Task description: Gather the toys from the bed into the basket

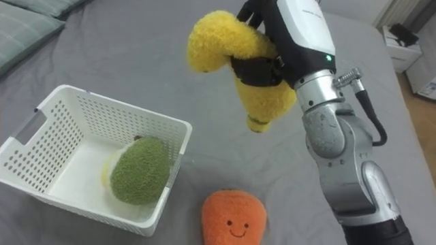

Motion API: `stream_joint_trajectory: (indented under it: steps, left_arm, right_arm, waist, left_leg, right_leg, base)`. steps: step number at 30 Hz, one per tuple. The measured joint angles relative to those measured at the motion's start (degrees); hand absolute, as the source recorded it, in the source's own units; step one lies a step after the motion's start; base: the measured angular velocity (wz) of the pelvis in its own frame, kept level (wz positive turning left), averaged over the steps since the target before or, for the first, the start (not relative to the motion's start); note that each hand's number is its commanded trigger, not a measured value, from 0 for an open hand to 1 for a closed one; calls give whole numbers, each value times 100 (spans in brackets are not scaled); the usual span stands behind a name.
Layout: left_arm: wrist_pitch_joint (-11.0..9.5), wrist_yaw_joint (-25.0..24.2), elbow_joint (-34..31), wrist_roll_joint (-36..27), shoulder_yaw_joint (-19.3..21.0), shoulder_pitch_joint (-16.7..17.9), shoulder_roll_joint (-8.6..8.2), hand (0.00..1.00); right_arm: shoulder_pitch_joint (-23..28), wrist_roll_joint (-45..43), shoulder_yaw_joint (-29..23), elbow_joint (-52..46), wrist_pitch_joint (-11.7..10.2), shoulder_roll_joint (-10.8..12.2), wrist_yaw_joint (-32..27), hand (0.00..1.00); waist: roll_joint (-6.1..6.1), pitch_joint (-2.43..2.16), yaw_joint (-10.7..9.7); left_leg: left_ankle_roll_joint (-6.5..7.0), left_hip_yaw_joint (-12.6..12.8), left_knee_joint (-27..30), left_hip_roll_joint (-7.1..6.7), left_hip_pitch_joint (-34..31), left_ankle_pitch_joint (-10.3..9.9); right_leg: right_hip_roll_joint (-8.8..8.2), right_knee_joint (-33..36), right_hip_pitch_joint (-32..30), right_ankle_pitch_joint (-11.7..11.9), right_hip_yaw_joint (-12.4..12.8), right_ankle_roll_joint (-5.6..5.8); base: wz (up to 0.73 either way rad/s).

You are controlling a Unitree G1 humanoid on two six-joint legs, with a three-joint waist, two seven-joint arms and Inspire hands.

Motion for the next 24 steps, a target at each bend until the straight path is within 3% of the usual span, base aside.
stream_joint_trajectory:
  steps: [5, 8, 10, 11, 15, 24]
  left_arm:
    - [65, 79, -118, 124, -27, 1, -8, 0]
    - [139, 88, -123, 158, -211, -8, 2, 0]
    - [168, 78, -129, 170, -259, -22, -7, 0]
    - [203, 72, -171, 216, -274, -21, -7, 0]
    - [231, -36, -262, 230, -277, -87, -6, 0]
    - [230, -35, -263, 229, -346, -214, -45, 0]
  right_arm:
    - [-18, -59, 223, -4, 106, 129, 65, 100]
    - [-194, -123, 485, -4, 287, 224, 141, 100]
    - [-303, -123, 556, -4, 296, 324, 141, 100]
    - [-392, -123, 603, -3, 297, 368, 141, 100]
    - [-717, -140, 703, 0, 286, 539, 142, 100]
    - [-890, -183, 928, 79, 278, 612, 407, 100]
  waist:
    - [-2, -2, 67]
    - [5, 0, 105]
    - [6, 1, 144]
    - [43, 26, 150]
    - [45, 25, 174]
    - [91, 58, 342]
  left_leg:
    - [2, -38, 7, 0, -48, -20]
    - [2, -62, 35, 2, -46, -21]
    - [2, -97, 38, 0, -49, -20]
    - [3, -145, 39, -1, -56, -19]
    - [2, -290, 53, -8, -107, -17]
    - [2, -395, 34, -8, -145, -18]
  right_leg:
    - [-3, 0, -7, 0, -43, 0]
    - [-10, 7, -7, 0, -125, 0]
    - [-11, 6, 1, 0, -158, 0]
    - [-15, 7, 13, 0, -212, 0]
    - [-22, 4, 20, 0, -353, 0]
    - [-20, -9, 6, -1, -443, 2]
  base:
    - [3]
    - [3]
    - [10]
    - [19]
    - [19]
    - [6]
